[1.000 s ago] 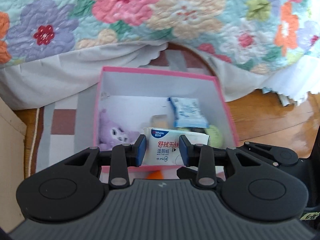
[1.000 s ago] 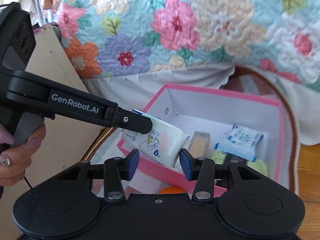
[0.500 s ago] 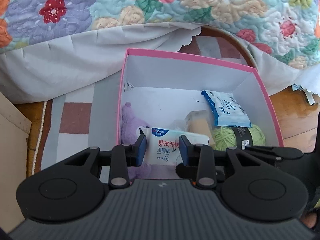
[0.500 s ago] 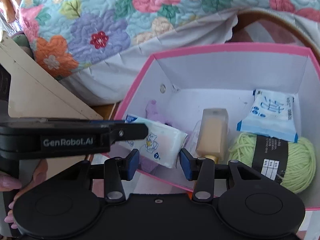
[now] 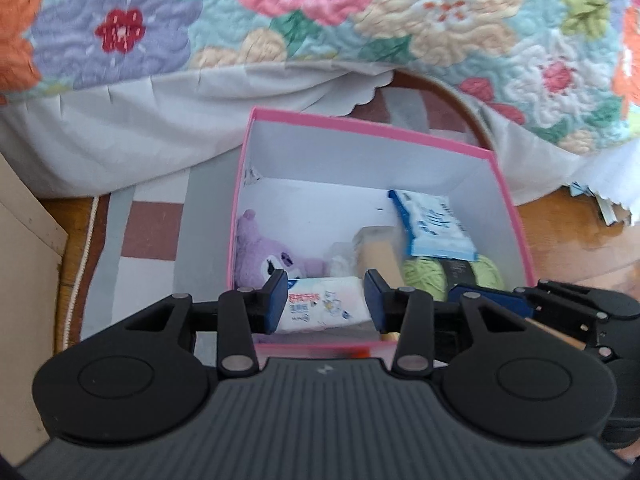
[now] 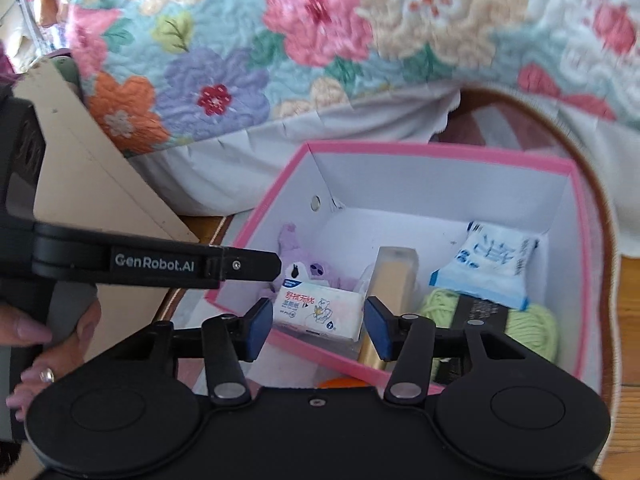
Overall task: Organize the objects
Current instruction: 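Open the right gripper and withdraw it toward the orange sponge, then lower the right gripper onto the orange sponge and close on it, then lift the orange sponge with the right gripper and release it into the pink box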
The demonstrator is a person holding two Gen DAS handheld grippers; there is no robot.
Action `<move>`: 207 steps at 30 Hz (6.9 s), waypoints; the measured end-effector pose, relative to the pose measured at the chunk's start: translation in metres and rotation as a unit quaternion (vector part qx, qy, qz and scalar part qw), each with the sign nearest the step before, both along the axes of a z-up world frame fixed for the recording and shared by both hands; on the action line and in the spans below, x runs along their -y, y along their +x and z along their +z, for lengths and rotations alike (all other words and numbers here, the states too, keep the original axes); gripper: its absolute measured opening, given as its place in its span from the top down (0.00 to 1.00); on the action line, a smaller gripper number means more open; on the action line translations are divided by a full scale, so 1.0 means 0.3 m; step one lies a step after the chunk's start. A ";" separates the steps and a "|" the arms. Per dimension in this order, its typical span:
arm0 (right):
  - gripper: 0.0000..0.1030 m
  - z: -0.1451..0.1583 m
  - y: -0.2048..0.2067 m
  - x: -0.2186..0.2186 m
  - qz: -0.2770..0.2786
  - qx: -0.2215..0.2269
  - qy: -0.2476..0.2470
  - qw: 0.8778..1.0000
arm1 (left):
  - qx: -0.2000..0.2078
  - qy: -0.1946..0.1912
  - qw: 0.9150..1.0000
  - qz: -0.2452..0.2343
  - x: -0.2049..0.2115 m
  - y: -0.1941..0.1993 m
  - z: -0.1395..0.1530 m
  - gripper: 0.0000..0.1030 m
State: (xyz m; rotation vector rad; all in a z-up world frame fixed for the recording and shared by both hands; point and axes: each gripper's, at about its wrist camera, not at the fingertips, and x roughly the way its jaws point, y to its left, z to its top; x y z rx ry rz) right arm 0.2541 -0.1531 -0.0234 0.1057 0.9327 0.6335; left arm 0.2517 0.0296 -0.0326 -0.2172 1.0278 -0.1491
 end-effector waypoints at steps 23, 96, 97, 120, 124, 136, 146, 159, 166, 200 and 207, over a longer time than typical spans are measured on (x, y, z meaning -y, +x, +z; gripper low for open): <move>0.18 0.335 -0.426 0.144 0.035 0.127 -0.059 0.989 | 0.008 0.003 0.998 -0.056 0.058 -0.312 0.259 0.42; 0.52 -0.408 -0.276 -0.016 0.064 0.097 -0.055 0.992 | -0.016 -0.108 0.993 -0.052 0.102 -0.187 -0.392 0.65; 0.53 -0.406 -0.270 -0.007 0.059 0.092 -0.050 0.993 | -0.017 -0.109 0.993 -0.048 0.101 -0.191 -0.395 0.65; 0.54 -0.337 -0.310 0.047 0.070 0.079 -0.004 0.994 | -0.012 -0.076 0.996 -0.053 0.133 -0.289 -0.315 0.65; 0.54 -0.323 -0.360 0.056 0.081 0.068 0.003 0.994 | -0.029 -0.064 0.996 -0.062 0.141 -0.335 -0.280 0.65; 0.54 -0.165 -0.477 0.023 0.086 0.096 -0.013 0.992 | -0.034 -0.069 0.995 -0.071 0.138 -0.438 -0.153 0.65; 0.54 -0.025 -0.572 0.084 0.043 0.102 0.014 0.994 | -0.035 -0.046 0.989 -0.135 0.201 -0.469 0.034 0.65; 0.54 0.221 -0.459 0.112 0.017 0.185 -0.005 0.983 | 0.060 -0.075 0.983 -0.156 0.188 -0.344 0.278 0.65; 0.54 0.222 -0.312 0.080 0.018 0.190 0.000 0.982 | 0.062 -0.122 0.983 -0.126 0.110 -0.186 0.258 0.65; 0.52 -0.202 0.160 -0.128 0.012 0.028 0.007 1.000 | 0.019 -0.117 0.993 -0.004 -0.132 0.147 -0.109 0.65; 0.39 -0.213 0.174 -0.104 -0.004 0.010 0.041 0.999 | 0.018 -0.103 0.994 0.009 -0.135 0.121 -0.098 0.65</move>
